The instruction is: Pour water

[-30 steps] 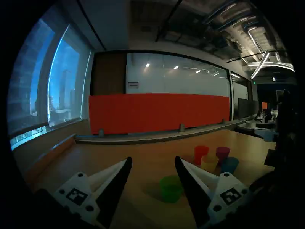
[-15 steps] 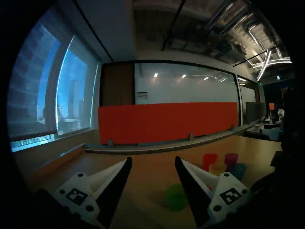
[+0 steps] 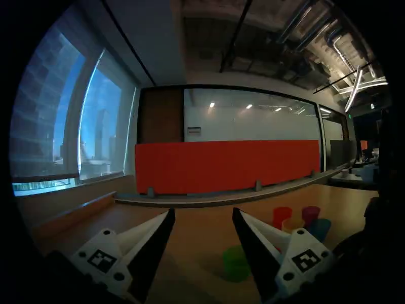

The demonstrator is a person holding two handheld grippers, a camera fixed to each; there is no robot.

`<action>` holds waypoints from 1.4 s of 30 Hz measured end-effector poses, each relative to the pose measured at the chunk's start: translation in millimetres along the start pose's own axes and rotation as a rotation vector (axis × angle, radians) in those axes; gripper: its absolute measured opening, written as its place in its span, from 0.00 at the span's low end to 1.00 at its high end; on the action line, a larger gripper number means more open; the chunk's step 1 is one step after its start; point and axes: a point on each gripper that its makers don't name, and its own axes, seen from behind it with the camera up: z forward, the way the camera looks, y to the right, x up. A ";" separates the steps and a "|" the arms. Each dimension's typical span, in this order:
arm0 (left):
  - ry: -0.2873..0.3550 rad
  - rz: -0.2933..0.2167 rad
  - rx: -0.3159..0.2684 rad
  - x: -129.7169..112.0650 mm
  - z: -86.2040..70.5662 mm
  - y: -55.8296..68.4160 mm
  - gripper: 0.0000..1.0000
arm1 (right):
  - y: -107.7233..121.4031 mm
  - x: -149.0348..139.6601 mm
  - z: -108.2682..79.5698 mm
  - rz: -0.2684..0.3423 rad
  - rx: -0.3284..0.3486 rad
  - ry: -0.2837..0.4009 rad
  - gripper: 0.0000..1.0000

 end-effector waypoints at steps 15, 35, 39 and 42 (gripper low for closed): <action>-0.005 -0.002 0.069 -36.7 8.9 -20.9 0.83 | 5.1 3.1 -6.1 -0.007 -0.024 -0.014 0.99; -0.013 -0.030 0.089 -59.5 17.8 -32.7 0.83 | 7.9 7.4 -6.7 -0.013 -0.049 -0.014 0.99; -0.023 -0.036 0.086 -64.6 18.4 -31.7 0.83 | 7.8 6.4 -6.8 -0.012 -0.048 -0.014 0.99; -0.029 -0.039 0.085 -68.3 18.6 -32.1 0.83 | 8.7 4.4 -6.5 -0.011 -0.051 -0.014 0.99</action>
